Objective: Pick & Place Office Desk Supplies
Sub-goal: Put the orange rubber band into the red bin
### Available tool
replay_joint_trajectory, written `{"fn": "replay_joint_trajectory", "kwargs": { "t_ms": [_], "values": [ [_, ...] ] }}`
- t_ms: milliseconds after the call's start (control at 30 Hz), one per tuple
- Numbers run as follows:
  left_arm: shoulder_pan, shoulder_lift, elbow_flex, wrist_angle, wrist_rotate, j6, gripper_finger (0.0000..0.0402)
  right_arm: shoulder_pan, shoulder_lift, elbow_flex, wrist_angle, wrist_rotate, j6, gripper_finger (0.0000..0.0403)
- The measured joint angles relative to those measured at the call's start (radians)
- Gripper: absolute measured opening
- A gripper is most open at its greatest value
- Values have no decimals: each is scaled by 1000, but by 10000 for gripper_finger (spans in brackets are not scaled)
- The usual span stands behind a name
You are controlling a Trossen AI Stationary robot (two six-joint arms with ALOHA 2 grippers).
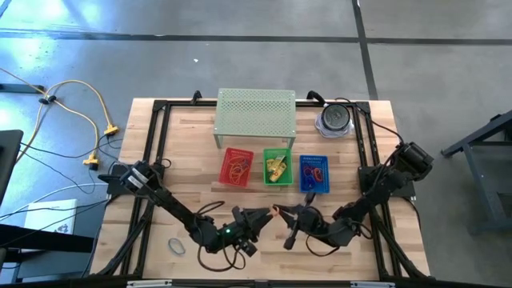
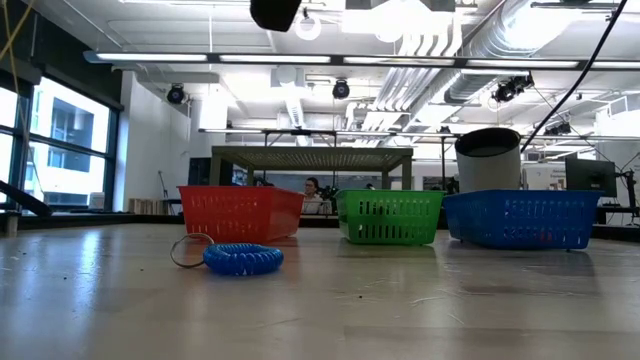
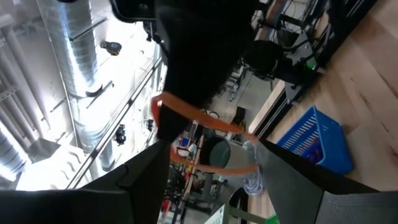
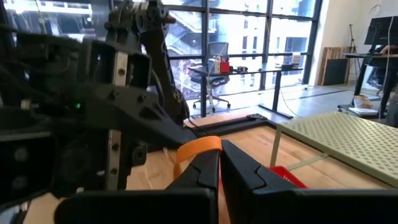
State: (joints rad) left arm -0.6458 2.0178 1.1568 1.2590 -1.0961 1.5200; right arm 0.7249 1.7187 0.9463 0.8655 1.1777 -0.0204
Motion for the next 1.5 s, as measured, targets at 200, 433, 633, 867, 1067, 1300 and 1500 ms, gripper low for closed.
{"fn": "replay_joint_trajectory", "kwargs": {
  "t_ms": [200, 433, 633, 867, 1067, 1300, 1500],
  "values": [
    [2, 0, 0, -1, 0, -2, 232, -12, 0, 0, 92, -2, -94, 3],
    [3, 0, 0, -1, 1, -2, 232, -14, 0, 0, 104, -22, -89, 3],
    [24, 0, 0, -2, 14, -2, 232, -28, 0, 0, 118, -60, -79, 3],
    [38, 0, 0, -10, 20, -39, 232, -27, 0, 0, 118, -63, -81, 3],
    [54, 0, 0, -35, 21, -60, 232, -27, 0, 0, 118, -82, -81, 3],
    [57, 0, 0, -39, 21, -71, 195, -27, 0, 0, 118, -81, -88, 3],
    [57, 0, 0, -44, 20, -88, 112, -27, 0, 0, 111, -80, -89, 3]
  ]
}}
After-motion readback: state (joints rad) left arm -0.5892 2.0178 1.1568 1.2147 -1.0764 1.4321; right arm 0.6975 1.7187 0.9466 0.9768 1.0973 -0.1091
